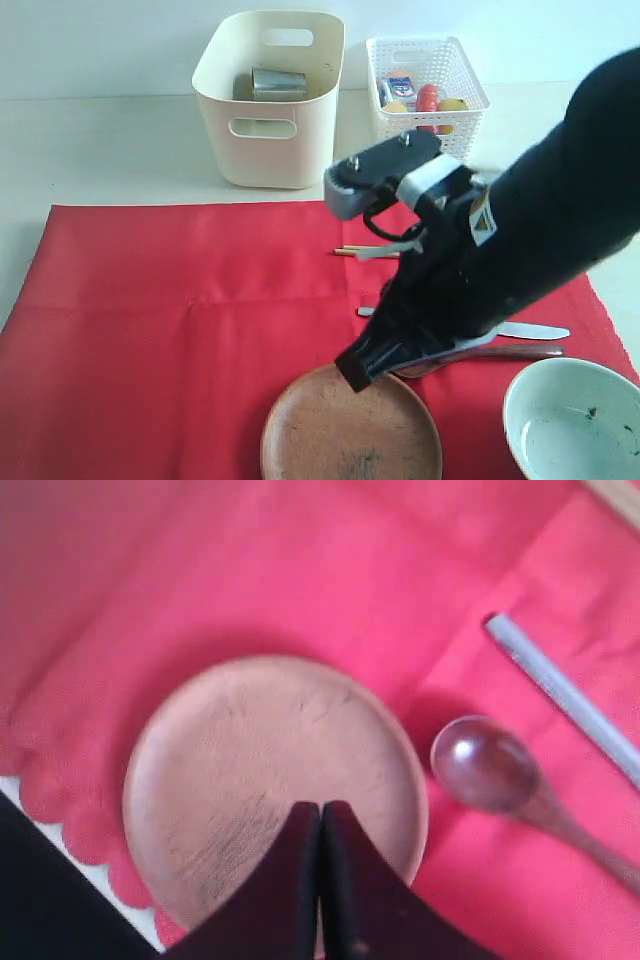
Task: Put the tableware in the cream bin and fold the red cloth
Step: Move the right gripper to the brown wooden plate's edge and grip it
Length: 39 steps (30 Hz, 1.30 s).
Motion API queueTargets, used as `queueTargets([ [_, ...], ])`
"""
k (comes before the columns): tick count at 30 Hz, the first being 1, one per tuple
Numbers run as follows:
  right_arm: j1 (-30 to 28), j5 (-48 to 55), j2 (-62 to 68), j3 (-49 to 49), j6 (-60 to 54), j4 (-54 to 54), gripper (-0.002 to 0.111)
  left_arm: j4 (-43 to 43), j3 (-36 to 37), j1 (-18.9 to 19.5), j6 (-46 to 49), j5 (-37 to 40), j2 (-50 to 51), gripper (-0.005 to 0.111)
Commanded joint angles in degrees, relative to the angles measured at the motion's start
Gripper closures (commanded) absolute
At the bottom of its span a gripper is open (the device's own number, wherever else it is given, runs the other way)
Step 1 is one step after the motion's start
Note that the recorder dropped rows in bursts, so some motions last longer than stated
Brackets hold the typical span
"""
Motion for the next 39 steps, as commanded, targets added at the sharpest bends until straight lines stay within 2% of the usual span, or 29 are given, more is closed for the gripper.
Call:
queueTargets([
  [1,1.2,-2.1,0.7,3.4,9.2,-4.0,0.093,0.2,0.2,-0.4,0.1,-0.4,-0.3,0.104],
  [4,1.2,-1.6,2.2,4.0,17.0,-11.3,0.077,0.2,0.2,-0.4,0.1,-0.4,-0.3,0.104],
  [6,1.2,-1.7,3.3,4.0,19.1,-12.2,0.067,0.2,0.2,-0.4,0.1,-0.4,-0.3,0.104],
  [8,1.2,-2.0,4.5,4.0,18.8,-11.5,0.062,0.2,0.2,-0.4,0.1,-0.4,-0.3,0.104],
  [22,1.2,-6.8,15.2,4.0,18.8,-11.6,0.062,0.2,0.2,-0.4,0.1,-0.4,-0.3,0.104],
  [39,1.2,-12.9,15.9,4.0,18.3,-11.6,0.062,0.2,0.2,-0.4,0.1,-0.4,-0.3,0.104],
])
